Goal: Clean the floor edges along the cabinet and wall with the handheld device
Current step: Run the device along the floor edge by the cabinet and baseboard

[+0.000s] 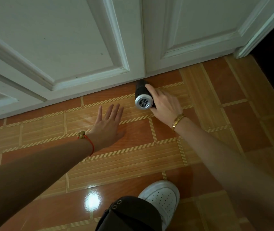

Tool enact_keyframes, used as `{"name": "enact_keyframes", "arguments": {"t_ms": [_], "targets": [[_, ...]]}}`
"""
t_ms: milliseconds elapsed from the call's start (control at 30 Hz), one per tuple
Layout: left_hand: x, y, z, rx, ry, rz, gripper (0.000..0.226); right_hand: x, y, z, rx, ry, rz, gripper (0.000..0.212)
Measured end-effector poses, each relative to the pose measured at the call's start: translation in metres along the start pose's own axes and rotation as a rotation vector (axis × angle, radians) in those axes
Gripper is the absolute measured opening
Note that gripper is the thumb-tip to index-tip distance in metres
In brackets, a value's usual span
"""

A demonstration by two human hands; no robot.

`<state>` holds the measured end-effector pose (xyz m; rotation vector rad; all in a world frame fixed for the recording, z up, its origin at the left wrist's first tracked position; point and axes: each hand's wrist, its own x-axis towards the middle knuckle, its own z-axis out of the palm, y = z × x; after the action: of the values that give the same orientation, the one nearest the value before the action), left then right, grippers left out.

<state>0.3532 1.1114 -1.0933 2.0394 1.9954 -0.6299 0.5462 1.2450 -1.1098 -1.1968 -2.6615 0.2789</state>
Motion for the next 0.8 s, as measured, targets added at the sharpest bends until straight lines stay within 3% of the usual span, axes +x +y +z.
{"name": "enact_keyframes", "arguments": {"t_ms": [333,567,800], "targets": [[0.029,0.033,-0.017,-0.011,0.052,0.086,0.087,-0.020,0.039,-0.015,-0.024,0.039,0.134,0.073],[0.043,0.056,-0.024,0.015,0.044,0.144,0.088,-0.023,0.076,-0.023,0.244,0.174,0.410,0.069],[0.058,0.068,-0.026,0.004,0.047,0.171,0.088,-0.021,0.096,-0.040,0.412,0.169,0.423,0.059]]}}
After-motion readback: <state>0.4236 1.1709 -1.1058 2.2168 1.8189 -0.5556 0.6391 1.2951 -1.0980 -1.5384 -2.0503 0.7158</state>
